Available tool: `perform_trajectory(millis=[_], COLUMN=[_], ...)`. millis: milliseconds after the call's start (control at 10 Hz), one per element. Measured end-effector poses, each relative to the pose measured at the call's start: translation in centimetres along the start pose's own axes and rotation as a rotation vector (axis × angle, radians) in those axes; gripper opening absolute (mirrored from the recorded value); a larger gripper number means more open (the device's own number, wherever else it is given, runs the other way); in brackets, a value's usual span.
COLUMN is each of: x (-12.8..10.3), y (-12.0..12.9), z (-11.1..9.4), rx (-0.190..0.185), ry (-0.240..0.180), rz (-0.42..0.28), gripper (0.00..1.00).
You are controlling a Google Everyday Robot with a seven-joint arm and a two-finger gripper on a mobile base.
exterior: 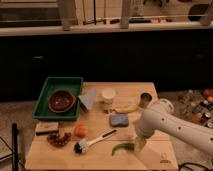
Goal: Place pepper in paper cup
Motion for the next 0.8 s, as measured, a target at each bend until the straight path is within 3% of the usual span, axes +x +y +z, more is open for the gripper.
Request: perform_trajectory(millis=[400, 800], x=[-0.2, -1.2], y=[0.8, 1.4], z=[2.0, 3.8], rx=[0.001, -0.028], ry=[-0.022, -0.041], rz=[-0.009, -0.022], gripper=[0.80, 0.80])
